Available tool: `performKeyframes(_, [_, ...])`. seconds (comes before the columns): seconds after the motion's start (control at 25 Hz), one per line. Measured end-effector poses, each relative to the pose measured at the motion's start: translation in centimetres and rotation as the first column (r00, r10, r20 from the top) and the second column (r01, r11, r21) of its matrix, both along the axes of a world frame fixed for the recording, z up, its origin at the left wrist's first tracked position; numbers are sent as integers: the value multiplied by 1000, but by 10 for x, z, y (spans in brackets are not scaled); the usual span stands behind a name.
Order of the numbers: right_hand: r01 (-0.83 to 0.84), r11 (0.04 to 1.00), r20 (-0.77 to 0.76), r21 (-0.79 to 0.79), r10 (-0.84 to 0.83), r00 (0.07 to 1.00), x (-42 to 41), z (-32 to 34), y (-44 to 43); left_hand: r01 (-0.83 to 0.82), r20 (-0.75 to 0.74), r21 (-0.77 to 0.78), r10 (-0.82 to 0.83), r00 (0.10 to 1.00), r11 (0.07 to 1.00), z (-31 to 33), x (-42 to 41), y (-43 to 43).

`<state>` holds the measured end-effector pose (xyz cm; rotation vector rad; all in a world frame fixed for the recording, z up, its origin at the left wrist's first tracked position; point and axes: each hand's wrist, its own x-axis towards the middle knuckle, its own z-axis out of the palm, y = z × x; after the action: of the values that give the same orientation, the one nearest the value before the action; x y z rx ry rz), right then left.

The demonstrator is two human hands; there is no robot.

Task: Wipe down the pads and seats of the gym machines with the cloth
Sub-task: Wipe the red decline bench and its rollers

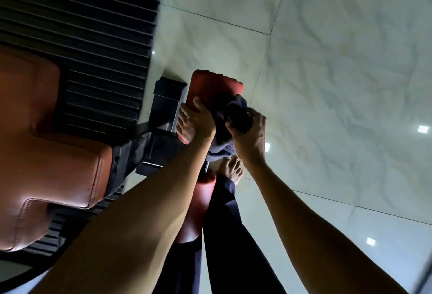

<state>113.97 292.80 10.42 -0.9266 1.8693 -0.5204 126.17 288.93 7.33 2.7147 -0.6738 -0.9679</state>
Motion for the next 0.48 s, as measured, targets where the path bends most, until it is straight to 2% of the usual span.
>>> performKeyframes(0.12, [182,980,16,-79,-182,983,-8,-10,-7,-25,74,-35,27,997,999,-6,-5,1])
performKeyframes(0.24, [278,954,-3,-114,-280,960,9,-24,-13,-21,93,-56,26,995,998,-7,-5,0])
performKeyframes(0.4, [193,979,33,-70,-191,981,41,-34,2,6,129,-101,7,992,995,-9,-6,-1])
performKeyframes(0.48, [138,984,25,-109,-136,990,46,-34,12,1,144,-106,14,989,994,-8,-7,-1])
